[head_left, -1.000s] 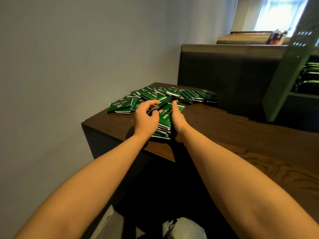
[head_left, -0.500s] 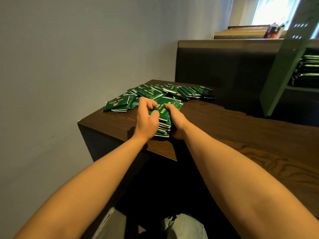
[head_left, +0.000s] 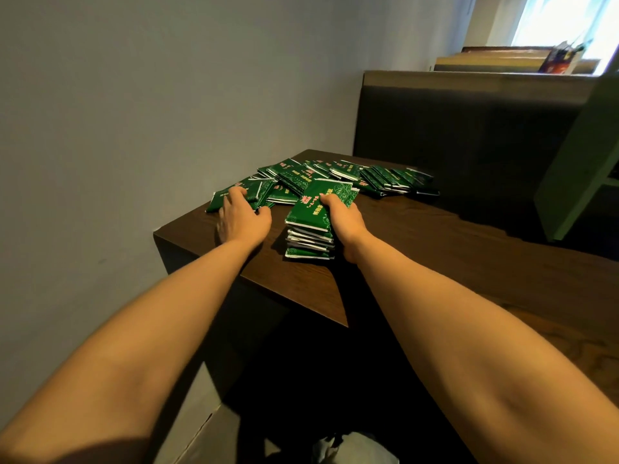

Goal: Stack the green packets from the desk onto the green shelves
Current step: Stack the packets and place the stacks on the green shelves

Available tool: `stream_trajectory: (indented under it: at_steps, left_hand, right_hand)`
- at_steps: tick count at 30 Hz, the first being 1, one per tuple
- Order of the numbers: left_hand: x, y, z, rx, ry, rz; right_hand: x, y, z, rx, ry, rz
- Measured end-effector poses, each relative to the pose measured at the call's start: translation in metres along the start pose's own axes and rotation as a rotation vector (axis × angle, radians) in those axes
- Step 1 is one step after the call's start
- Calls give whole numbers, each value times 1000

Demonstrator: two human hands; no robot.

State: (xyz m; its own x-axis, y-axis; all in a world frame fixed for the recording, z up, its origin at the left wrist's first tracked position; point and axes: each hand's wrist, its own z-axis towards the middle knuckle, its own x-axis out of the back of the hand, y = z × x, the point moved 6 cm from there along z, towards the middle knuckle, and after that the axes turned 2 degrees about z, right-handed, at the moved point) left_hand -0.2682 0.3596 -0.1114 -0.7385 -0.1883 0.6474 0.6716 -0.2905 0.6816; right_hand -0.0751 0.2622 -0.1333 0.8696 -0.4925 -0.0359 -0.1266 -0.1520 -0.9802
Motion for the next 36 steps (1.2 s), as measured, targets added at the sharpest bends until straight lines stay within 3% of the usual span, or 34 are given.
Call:
stream_trajectory:
  at_steps: [4,11,15,25,27,36]
  left_hand:
    - [-12,-4,17,-44,0,162]
    - [-32,-14,19,-61,-172,332]
    - [-33,-9,16,-117,-116,380]
    - [8,19,-16,-408,292,275]
    - [16,26,-27,-420,292,227]
    - [11,99,-88,-558,123,-38]
  right_hand:
    - [-3,4,12,-54,-59,42]
    - [0,11,27,-146,-89,95]
    - [1,18,31,-161,-77,98]
    - [6,36,55,-112,-67,95]
    - [10,43,62,-117,-74,91]
    - [69,0,-69,-102,-53,57]
